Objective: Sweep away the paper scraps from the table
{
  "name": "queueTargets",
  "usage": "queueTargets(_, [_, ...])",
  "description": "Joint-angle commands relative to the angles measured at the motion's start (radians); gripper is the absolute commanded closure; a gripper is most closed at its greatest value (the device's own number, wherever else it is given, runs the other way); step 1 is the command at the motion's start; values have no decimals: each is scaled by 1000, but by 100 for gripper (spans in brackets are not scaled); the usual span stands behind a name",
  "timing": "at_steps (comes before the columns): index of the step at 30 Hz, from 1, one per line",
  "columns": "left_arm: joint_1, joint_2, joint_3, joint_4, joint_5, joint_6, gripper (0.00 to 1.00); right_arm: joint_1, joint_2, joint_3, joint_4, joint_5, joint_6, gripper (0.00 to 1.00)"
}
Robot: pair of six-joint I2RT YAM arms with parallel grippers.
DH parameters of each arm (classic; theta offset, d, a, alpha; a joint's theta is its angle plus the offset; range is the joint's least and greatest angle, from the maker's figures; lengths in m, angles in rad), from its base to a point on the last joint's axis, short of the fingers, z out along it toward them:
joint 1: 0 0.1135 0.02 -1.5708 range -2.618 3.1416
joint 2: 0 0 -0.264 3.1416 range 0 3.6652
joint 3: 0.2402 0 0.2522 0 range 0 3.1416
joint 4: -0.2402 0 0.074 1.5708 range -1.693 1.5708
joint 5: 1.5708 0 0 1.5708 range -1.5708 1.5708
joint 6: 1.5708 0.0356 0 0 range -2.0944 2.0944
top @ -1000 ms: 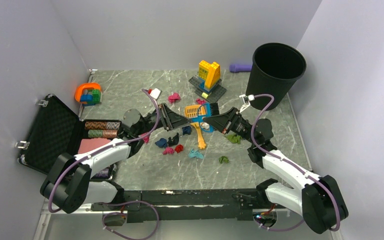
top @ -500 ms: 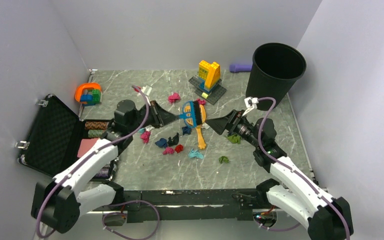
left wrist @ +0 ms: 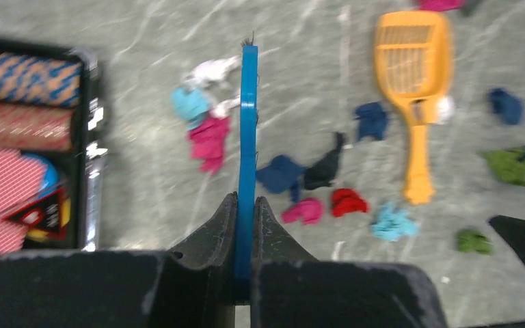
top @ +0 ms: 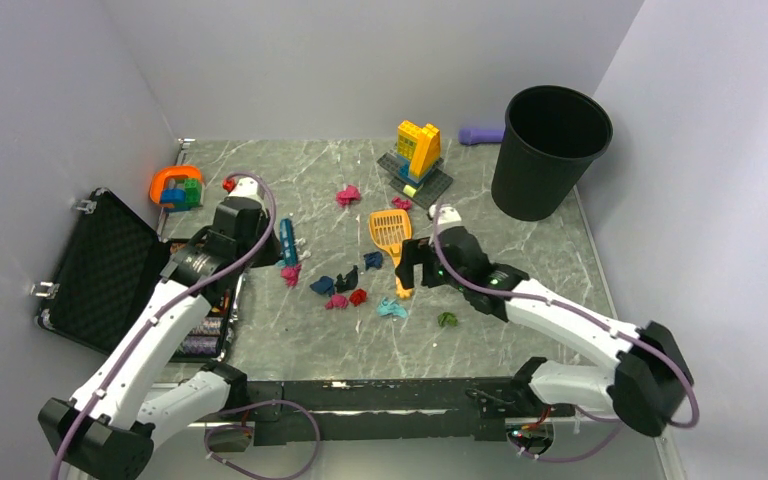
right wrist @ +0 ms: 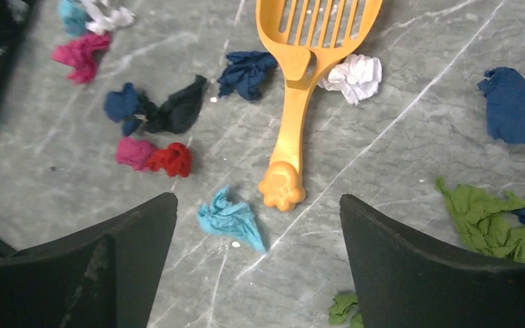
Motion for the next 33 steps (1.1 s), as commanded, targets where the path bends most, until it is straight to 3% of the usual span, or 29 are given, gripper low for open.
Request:
queueTargets(1, [5,52,67,-201,-240,-9,100,40,125,101,-36,123,-27,13])
queueTargets(8, [5,57,72,-243,-290,-57,100,60,339,173,-1,147,6,36])
queueTargets(22, [5,-19,57,-248,-339,-12,100,64,589,253,117,165,13,48])
queueTargets(30, [5,-17,49,-249,-376,-10,100,80,710,328,90,246,8,74])
queueTargets(33, [5,-15,48,-247,-379,-7,100,94,719,331,90,267,5,78])
